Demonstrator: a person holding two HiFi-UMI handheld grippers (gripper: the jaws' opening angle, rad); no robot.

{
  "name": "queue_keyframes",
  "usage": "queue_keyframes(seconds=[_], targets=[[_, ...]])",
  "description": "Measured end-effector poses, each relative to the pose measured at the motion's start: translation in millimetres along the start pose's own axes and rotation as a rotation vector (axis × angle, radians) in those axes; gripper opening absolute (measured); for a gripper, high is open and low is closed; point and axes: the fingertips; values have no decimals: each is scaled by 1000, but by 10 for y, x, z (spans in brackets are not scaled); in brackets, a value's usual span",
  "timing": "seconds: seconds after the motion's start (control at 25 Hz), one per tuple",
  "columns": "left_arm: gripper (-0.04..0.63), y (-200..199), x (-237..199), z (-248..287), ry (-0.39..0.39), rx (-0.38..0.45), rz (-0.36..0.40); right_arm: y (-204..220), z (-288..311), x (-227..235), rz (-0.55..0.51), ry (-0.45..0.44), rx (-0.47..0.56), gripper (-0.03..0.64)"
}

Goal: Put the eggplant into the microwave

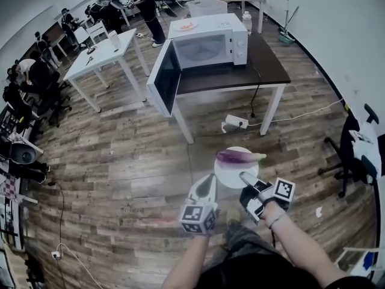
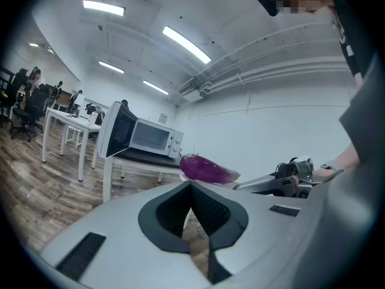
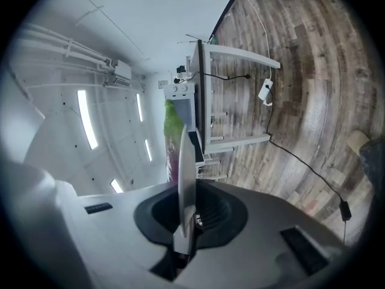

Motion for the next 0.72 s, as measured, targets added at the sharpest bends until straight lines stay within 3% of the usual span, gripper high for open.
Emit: queue_keyframes(seconds=[0.72], targets=[[0, -473, -371, 1281, -59, 15, 14, -1219, 835, -207, -13, -13, -49, 21]])
Point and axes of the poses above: the fingertips, and each gripper's own axes: z forward along the fingers, x to its right, y out of its underside, and after that the axes turned 3 degrees about -x, right-handed
